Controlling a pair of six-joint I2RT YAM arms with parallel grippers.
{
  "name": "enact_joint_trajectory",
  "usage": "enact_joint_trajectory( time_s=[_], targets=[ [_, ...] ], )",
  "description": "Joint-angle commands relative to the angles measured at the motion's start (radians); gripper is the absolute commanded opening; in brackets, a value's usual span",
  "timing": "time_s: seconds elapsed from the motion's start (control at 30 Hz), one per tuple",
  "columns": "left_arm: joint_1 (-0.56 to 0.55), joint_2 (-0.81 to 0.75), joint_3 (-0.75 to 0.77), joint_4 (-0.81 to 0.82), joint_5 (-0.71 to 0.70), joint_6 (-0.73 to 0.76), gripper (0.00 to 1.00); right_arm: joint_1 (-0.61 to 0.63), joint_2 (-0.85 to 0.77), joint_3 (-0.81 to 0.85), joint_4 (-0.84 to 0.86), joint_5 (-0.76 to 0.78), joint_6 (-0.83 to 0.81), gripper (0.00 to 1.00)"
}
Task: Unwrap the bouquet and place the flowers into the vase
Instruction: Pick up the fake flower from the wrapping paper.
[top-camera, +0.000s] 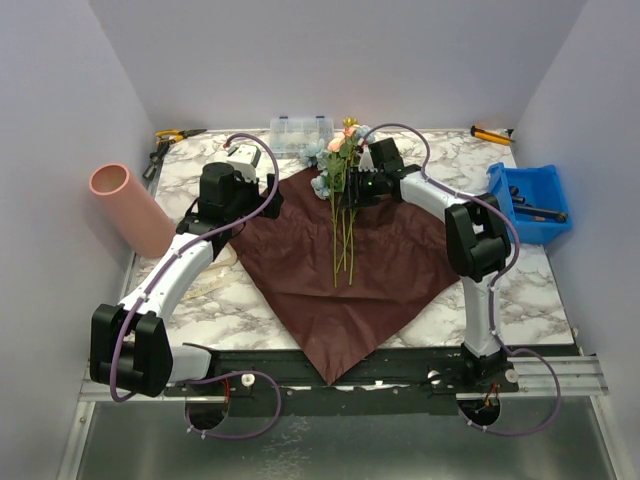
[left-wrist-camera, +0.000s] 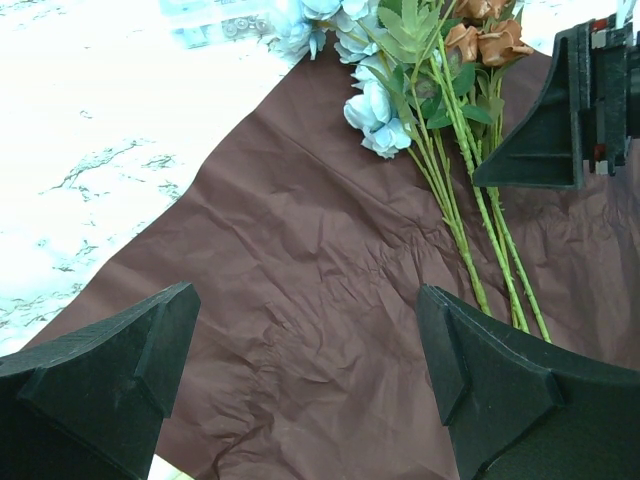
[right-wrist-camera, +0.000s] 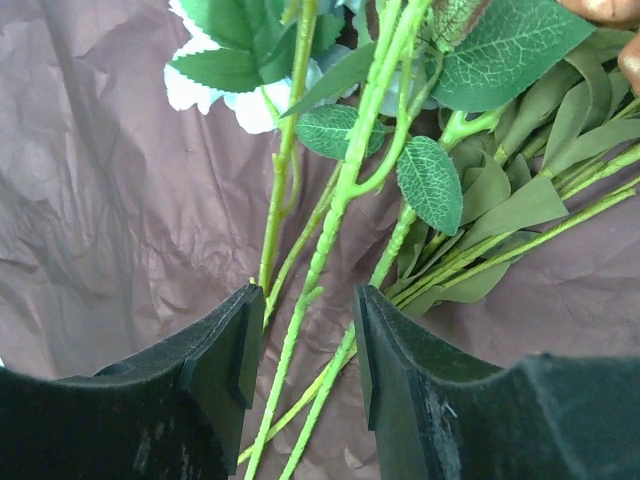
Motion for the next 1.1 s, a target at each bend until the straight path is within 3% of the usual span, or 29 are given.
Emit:
enact_joint_trajectory(
  time_s=[0.0, 0.53, 0.67, 0.87, 1.07],
  targets=[
    [0.006, -0.022, -0.009, 0.021, 0.005, -0.01, 0.99, -0.013, 0.051, 0.041, 0.018, -0.056, 0.028, 0.48],
    [0.006, -0.009, -0.021, 0.035, -0.001, -0.008, 0.99, -0.055, 0.133, 0.081, 0.018, -0.193, 0.115, 0.32],
    [0.006, 0.0, -0.016, 0.035, 0.004, -0.015, 0.99, -0.067, 0.085, 0.032, 0.043, -0.201, 0.149, 0.25],
    [0.006, 0.008, -0.018, 0.04, 0.007, -0.016, 0.99, -0.07, -0.027, -0.03, 0.094, -0.208, 0.175, 0.0],
    [0.005, 0.009, -0.021, 0.047, 0.0, -0.015, 0.99, -0.077, -0.132, -0.091, 0.147, -0.151, 0.189, 0.0]
  ],
)
